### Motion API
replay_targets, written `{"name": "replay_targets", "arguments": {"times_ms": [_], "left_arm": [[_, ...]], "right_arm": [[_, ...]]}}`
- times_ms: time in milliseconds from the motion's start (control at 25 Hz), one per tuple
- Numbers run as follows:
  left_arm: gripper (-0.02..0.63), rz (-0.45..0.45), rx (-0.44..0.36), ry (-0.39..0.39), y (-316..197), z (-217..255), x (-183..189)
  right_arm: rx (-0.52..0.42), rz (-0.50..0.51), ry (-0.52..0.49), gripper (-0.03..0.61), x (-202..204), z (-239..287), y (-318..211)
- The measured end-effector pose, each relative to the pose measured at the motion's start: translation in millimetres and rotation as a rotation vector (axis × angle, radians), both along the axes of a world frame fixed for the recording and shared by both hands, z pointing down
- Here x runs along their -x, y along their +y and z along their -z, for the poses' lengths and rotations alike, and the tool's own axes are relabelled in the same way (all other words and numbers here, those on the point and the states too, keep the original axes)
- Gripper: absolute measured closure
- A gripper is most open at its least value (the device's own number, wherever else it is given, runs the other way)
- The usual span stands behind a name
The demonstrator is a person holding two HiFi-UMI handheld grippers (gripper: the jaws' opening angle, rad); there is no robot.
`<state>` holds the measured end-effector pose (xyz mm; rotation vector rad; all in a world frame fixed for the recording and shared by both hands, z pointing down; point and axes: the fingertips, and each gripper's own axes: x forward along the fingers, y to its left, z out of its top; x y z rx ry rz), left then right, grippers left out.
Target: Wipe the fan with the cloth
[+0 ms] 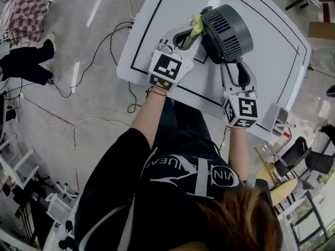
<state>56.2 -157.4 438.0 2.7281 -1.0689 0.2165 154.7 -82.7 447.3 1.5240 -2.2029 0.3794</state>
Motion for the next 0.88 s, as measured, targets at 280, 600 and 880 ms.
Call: {"name": "replay_targets", "arguments": {"times_ms": [280,600,880], "left_arm": [[0.557,-0.099,-0.045,-0.007,36,-4,-25],[0.557,-0.163,-0.081,0.053,63,21,-39],[0.558,-0.15,-0.126,0.114,67,53,-36]], "right_arm": [[-0.014,0.007,0.002,0.388,-1,1,2],[-0.018,0.01,0.013,0.39,1,2,1],[-0.015,0.012,0.01,0.39,2,1,1]]}}
